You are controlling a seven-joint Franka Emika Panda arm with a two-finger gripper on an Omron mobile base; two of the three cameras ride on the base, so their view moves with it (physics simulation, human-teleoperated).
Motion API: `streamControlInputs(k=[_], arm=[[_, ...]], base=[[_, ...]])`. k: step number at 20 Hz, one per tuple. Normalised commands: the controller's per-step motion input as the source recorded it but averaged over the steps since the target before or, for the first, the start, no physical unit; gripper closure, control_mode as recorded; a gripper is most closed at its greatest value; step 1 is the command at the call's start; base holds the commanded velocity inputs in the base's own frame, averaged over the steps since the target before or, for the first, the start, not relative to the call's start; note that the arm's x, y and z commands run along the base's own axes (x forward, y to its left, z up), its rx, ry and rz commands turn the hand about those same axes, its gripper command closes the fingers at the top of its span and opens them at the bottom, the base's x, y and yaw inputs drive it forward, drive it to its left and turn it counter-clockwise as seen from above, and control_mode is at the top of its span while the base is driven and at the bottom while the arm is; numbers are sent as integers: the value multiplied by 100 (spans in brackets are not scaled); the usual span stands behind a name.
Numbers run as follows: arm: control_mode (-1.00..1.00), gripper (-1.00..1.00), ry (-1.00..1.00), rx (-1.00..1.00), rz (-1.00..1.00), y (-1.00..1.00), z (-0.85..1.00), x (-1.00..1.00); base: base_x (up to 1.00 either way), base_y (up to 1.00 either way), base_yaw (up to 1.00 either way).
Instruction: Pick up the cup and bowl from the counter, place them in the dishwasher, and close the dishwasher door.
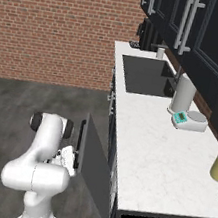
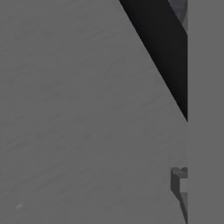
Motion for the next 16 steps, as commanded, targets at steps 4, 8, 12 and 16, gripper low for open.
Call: streamControlInputs(k=[4, 8, 12, 16], arm=[[-100, -100, 39, 57, 0, -100, 3, 26], [-100, -100, 39, 52, 0, -100, 8, 19], [-100, -100, 37, 48, 0, -100, 4, 25], [-100, -100, 38, 37, 0, -100, -12, 52]], base=[[0, 0, 0], [0, 0, 0], [0, 0, 0], [0, 0, 0]])
